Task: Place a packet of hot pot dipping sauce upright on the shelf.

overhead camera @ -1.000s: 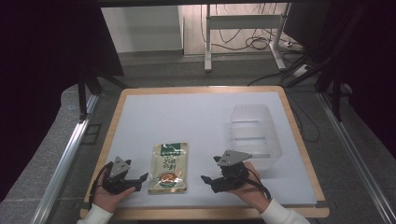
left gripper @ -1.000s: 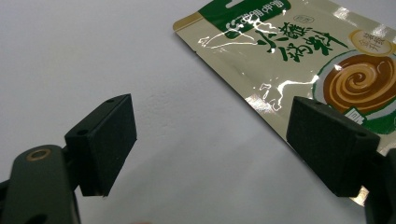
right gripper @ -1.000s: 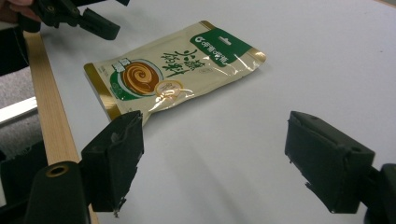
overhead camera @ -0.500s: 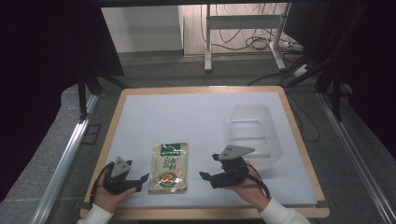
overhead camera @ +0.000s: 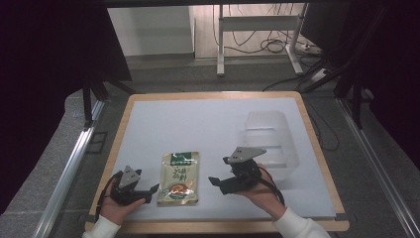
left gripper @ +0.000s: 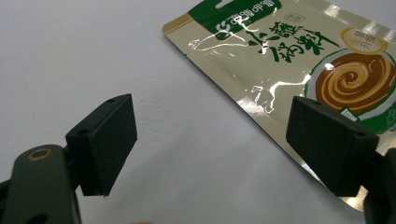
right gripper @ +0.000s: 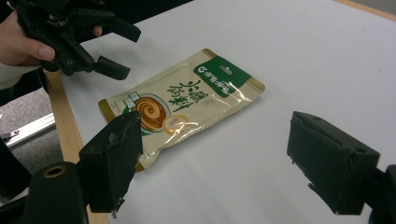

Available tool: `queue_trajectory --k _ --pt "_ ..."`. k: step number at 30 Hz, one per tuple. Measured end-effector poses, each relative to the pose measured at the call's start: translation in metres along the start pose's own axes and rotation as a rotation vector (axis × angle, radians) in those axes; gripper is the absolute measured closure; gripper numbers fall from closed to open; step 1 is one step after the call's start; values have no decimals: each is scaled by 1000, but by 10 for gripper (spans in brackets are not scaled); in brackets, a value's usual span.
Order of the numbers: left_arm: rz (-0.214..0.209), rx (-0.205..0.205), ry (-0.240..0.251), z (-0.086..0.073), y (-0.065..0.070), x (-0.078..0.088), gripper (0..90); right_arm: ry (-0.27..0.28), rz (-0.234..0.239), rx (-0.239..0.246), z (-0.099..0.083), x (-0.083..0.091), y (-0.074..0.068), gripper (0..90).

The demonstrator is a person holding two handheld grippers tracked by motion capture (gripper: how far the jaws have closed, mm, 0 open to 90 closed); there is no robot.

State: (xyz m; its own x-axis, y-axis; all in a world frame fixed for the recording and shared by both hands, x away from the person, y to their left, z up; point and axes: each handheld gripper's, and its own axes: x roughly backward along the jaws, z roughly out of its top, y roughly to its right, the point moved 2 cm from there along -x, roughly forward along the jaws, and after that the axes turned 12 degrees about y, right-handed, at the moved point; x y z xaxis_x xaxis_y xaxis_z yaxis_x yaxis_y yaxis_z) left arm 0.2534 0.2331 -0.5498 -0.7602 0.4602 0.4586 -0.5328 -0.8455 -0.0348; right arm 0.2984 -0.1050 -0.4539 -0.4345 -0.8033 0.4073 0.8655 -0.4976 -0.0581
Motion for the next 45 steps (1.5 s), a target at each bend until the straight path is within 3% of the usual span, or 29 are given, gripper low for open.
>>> queue_trajectory --k 13,28,35,45 --pt "-15 -7 -12 1 2 -7 164 -2 -22 2 21 -5 21 189" --pt "-12 -19 -23 0 3 -8 164 -43 24 26 45 -27 21 192" --pt "-24 -18 -13 1 5 -5 164 -108 32 31 54 -49 22 189" --pt "-28 -11 -9 1 4 -5 163 -219 56 5 42 -102 32 183"
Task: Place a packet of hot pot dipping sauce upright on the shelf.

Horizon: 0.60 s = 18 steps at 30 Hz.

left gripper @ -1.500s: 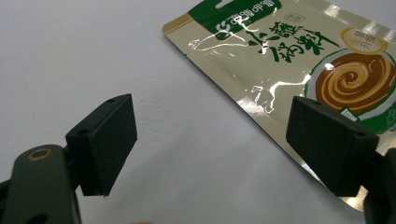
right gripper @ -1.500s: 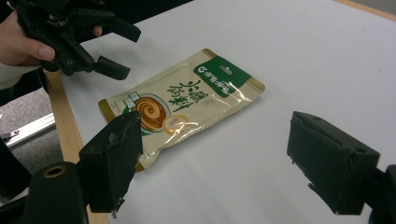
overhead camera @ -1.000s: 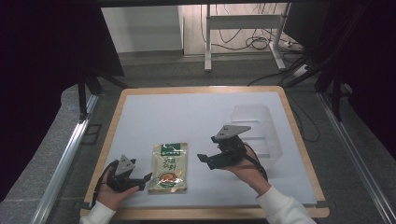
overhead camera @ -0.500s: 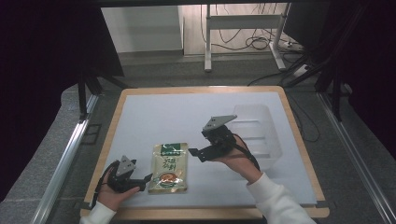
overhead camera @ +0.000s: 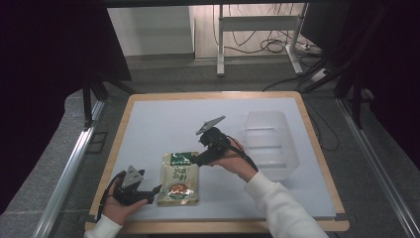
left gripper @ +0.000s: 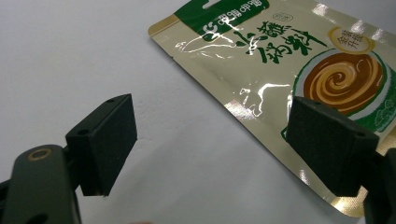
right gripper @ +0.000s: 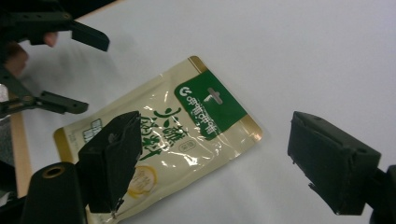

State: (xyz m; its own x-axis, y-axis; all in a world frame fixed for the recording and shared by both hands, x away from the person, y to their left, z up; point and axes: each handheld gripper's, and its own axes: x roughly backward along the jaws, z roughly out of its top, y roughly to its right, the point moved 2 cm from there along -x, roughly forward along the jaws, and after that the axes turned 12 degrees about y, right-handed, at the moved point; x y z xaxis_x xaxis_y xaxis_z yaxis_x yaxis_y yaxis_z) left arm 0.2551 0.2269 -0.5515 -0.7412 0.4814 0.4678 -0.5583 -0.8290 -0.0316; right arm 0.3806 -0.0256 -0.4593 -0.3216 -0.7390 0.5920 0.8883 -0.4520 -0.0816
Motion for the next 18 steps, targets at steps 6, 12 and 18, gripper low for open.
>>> queue_trajectory --k 6,12,18 --pt "2 -4 -5 0 0 0 163 -38 2 -6 -1 -18 7 183" --pt "4 0 -5 0 0 -1 163 -70 6 -31 -3 -36 17 183" --pt "6 5 0 0 0 0 162 -91 -8 -28 -8 -51 24 199"
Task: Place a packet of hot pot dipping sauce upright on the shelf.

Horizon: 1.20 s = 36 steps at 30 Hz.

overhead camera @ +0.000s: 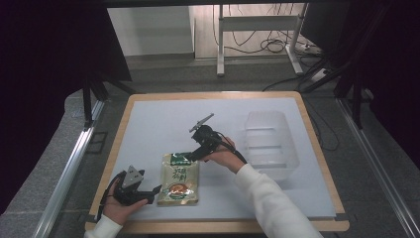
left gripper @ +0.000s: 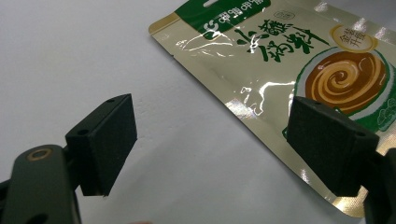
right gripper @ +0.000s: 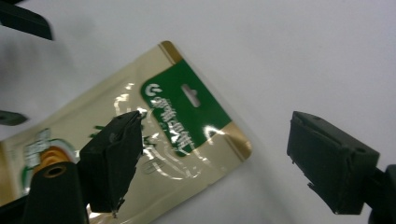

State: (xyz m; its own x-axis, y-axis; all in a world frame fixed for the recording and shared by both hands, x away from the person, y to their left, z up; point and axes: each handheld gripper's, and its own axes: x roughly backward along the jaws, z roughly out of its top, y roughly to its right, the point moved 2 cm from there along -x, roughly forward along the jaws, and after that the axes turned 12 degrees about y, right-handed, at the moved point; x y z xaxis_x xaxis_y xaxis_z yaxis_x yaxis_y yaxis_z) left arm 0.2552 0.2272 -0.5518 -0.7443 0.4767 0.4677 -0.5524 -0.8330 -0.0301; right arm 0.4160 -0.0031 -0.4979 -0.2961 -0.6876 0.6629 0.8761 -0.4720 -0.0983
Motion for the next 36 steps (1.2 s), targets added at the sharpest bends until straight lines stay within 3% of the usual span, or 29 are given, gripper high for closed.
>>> queue_trajectory --k 11,16,21,28,33,36 --pt "-4 15 14 1 -1 1 158 -58 40 -37 -4 -22 11 279" --pt "-7 14 14 1 -1 1 157 -72 60 -39 -5 -26 12 305" --pt "-10 14 16 1 -1 1 157 -117 70 -10 -10 -31 9 307" --pt "-13 13 15 1 -1 1 157 -123 103 8 -11 -26 2 337" --pt "-12 11 14 1 -1 1 157 -101 147 2 -7 -14 -3 379" --pt "-11 12 13 1 -1 1 157 -113 192 33 -8 -7 -12 406"
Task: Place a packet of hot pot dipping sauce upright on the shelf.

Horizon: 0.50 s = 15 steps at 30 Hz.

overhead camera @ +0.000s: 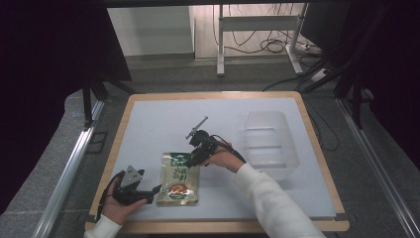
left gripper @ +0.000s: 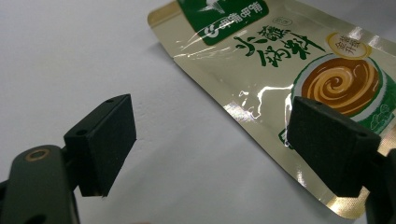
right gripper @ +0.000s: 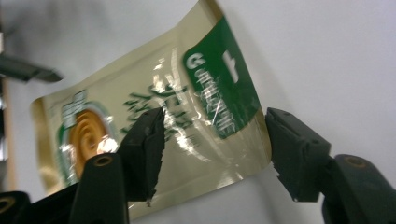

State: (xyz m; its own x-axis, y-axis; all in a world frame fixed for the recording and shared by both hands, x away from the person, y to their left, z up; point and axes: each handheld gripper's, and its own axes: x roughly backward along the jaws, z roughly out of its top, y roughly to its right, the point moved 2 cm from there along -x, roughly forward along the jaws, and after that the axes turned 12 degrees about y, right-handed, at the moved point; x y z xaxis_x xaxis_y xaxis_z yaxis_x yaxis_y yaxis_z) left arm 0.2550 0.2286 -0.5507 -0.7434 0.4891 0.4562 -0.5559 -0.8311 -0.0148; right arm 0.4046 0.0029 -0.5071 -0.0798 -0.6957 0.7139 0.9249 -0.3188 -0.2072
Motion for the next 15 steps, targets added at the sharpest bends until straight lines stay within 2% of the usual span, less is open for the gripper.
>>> queue_trajectory --k 3,6,9,11,12,14,15 --pt "3 2 0 0 0 0 157 -25 7 18 -3 -3 -4 409" --pt "3 0 -1 0 0 0 157 -31 2 13 -6 -7 -2 421" --pt "2 -3 -4 0 0 0 157 -32 0 -3 -8 -13 4 467" --pt "3 0 -2 0 0 0 157 -46 -20 14 -9 -20 6 525" --pt "3 0 -2 0 0 0 157 -46 -20 14 -9 -20 6 525" --pt "2 2 -2 0 -1 0 157 -45 -38 43 -8 -22 5 597" --pt "2 1 -3 0 -1 0 157 -45 -38 43 -8 -22 5 597"
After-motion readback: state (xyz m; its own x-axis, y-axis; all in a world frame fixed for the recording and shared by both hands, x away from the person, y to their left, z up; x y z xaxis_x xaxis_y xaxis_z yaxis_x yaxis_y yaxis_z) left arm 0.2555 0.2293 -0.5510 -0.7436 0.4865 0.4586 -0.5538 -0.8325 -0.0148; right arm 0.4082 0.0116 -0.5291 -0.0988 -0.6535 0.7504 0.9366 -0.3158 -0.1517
